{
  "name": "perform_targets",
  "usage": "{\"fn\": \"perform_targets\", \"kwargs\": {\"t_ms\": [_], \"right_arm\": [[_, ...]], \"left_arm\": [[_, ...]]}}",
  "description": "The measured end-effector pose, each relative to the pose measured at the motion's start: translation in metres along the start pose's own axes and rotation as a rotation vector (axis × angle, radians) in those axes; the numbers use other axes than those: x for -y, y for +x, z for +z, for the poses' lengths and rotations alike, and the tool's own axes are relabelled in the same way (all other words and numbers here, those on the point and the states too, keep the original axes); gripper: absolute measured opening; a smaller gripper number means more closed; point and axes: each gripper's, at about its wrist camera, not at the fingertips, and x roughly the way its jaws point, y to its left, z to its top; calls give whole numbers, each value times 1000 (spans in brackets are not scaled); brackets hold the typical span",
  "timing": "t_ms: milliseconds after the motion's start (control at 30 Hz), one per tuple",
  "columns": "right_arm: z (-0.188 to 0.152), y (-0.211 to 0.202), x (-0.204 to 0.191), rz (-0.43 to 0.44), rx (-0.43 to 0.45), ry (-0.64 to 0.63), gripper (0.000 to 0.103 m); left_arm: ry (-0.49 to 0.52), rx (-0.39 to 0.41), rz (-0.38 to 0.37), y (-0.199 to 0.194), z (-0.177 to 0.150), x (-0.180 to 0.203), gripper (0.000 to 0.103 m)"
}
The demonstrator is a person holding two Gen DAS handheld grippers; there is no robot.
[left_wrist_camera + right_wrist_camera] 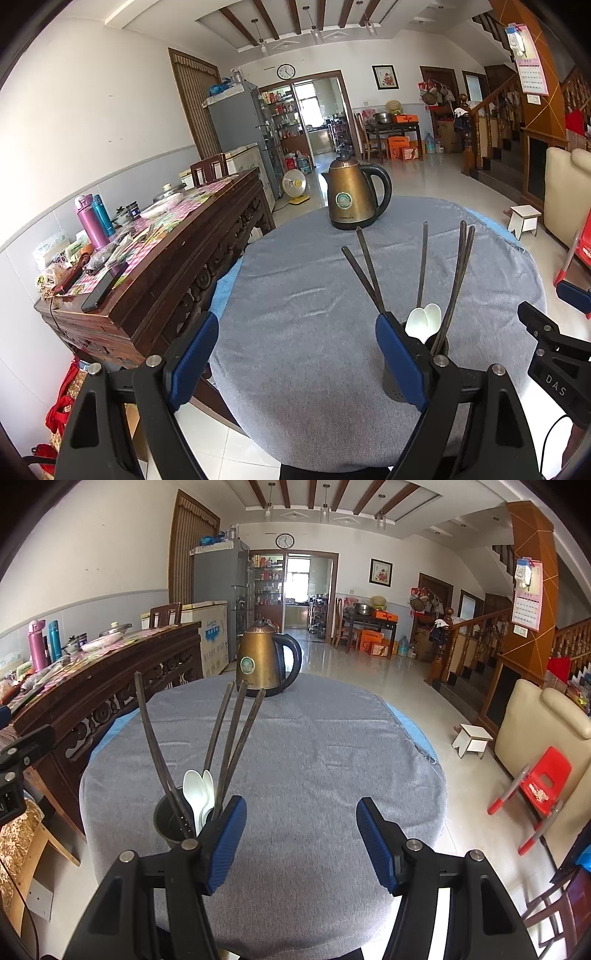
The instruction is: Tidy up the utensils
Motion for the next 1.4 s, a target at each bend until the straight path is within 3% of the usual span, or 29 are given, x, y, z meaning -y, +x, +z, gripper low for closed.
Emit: {"fn": "perform_targets", "kwargs": {"t_ms": [1400], "right_arm": [[7, -4, -5, -1, 12, -16, 66]], "left_arm": [[-19, -9, -17, 2, -6, -2, 87]]}}
